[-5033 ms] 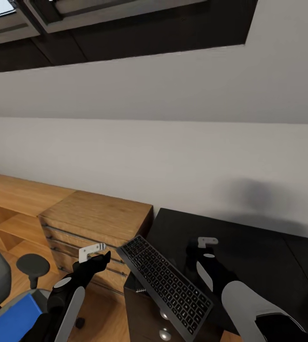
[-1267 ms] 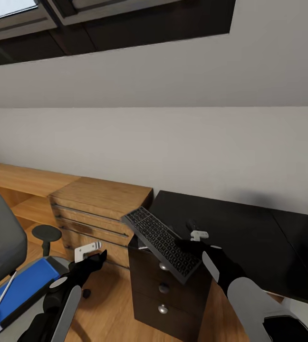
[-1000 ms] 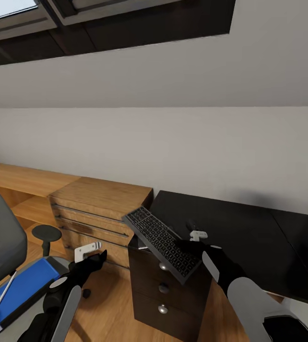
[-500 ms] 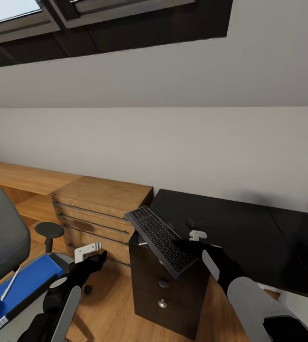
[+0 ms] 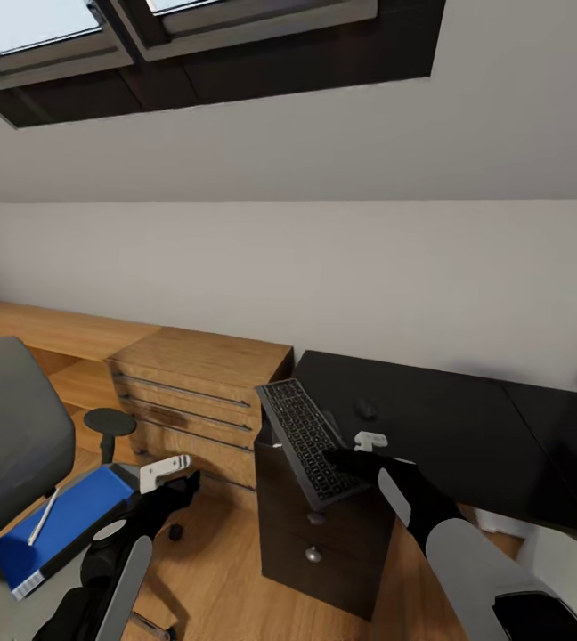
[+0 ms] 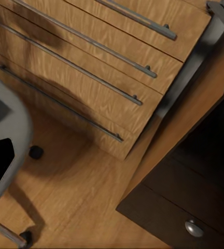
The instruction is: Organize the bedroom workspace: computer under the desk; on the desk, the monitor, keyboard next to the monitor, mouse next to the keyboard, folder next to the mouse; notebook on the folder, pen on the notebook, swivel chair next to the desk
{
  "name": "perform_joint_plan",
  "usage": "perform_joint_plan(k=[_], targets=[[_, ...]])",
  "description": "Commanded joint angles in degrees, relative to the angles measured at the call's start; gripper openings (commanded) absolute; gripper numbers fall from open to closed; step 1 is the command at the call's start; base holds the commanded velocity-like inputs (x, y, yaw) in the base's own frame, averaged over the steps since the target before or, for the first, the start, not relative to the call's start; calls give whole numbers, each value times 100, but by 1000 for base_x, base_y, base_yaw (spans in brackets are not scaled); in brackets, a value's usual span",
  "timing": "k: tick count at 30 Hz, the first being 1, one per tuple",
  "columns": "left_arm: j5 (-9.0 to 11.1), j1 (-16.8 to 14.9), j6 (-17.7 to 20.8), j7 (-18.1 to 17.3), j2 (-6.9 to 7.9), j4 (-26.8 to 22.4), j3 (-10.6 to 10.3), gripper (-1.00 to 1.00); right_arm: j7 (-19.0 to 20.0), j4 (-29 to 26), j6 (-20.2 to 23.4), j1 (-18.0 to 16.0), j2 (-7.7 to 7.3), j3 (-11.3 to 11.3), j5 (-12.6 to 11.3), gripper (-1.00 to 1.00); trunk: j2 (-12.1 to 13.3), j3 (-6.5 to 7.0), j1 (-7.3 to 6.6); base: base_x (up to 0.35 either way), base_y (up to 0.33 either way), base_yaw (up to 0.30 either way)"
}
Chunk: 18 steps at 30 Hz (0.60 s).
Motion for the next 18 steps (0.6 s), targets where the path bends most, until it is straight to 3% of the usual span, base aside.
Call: perform_joint_plan(k=[1, 6, 18], targets=[[60, -5, 18, 53, -1, -6, -7, 100, -11, 90, 58, 1, -2, 22, -56, 100, -3, -7, -1, -77, 61, 0], [55, -6, 18, 50, -4, -5, -9, 100, -11, 90, 58, 1, -3, 24, -56, 100, -3, -7, -1, -25, 20, 0], [52, -6, 12, 54, -5, 30, -10, 100, -38, 56, -217, 1, -11, 23, -38, 100, 478, 208, -265, -2, 1, 0]])
